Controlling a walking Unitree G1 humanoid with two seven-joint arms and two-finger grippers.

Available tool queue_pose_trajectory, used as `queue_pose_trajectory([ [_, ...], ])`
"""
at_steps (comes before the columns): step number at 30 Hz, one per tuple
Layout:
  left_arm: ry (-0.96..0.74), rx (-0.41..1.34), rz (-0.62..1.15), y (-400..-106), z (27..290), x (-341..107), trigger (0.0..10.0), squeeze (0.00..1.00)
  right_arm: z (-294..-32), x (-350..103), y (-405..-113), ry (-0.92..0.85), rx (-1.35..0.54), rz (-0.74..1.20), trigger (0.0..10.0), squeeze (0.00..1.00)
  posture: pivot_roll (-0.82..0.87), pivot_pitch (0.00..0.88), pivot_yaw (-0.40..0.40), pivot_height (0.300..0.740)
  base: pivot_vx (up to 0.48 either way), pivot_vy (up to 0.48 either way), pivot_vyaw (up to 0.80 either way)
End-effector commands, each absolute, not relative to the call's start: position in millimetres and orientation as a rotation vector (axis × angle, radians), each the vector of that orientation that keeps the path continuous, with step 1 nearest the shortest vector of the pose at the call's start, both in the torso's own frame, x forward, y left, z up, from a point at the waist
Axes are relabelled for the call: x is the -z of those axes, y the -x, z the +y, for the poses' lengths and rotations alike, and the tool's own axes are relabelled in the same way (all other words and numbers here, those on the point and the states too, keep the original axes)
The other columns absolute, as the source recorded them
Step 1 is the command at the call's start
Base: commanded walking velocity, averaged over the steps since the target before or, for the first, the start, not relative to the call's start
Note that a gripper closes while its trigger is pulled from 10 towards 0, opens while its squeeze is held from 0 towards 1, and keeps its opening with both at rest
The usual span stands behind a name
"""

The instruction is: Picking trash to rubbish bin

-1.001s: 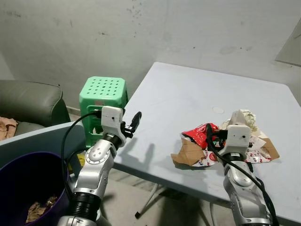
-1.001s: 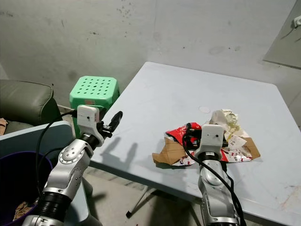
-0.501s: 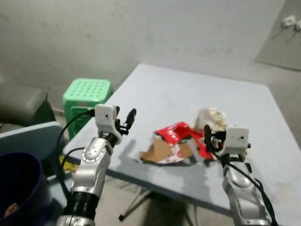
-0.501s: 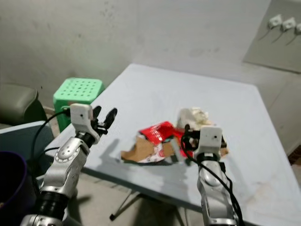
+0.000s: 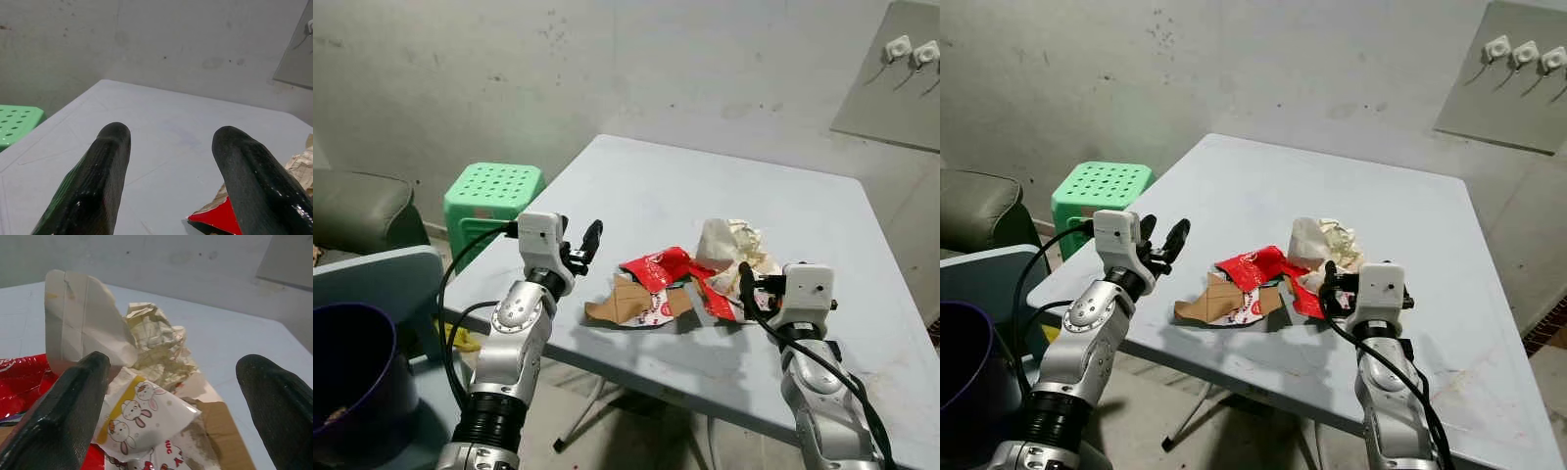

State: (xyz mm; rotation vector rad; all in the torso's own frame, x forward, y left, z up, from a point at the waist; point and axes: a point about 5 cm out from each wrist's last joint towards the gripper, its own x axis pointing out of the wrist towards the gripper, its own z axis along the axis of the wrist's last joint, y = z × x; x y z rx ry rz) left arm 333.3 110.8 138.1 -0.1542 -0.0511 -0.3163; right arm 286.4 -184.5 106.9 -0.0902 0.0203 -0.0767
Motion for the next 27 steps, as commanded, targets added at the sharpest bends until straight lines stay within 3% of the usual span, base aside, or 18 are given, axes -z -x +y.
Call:
queue_pose_trajectory([
  [1,0.138,0.325,-0.054,-334,108,-141,10.0,0.0,-184,-112,-287,0.083,0.058,0.007,10.0,0.0,-0.06,0.0,-0.053,0.74,0.0,0.0,0.0],
  [12,0.028,0.53,-0.084,-323,85,-142,10.0,0.0,-165,-120,-301,0.164,-0.135,-0.023,10.0,0.0,-0.05,0.0,-0.055,0.74,0.0,0.0,0.0],
  [27,0.042,0.553,-0.088,-320,79,-143,10.0,0.0,-139,-138,-323,0.157,-0.256,-0.074,10.0,0.0,-0.04,0.0,-0.063,0.74,0.0,0.0,0.0],
])
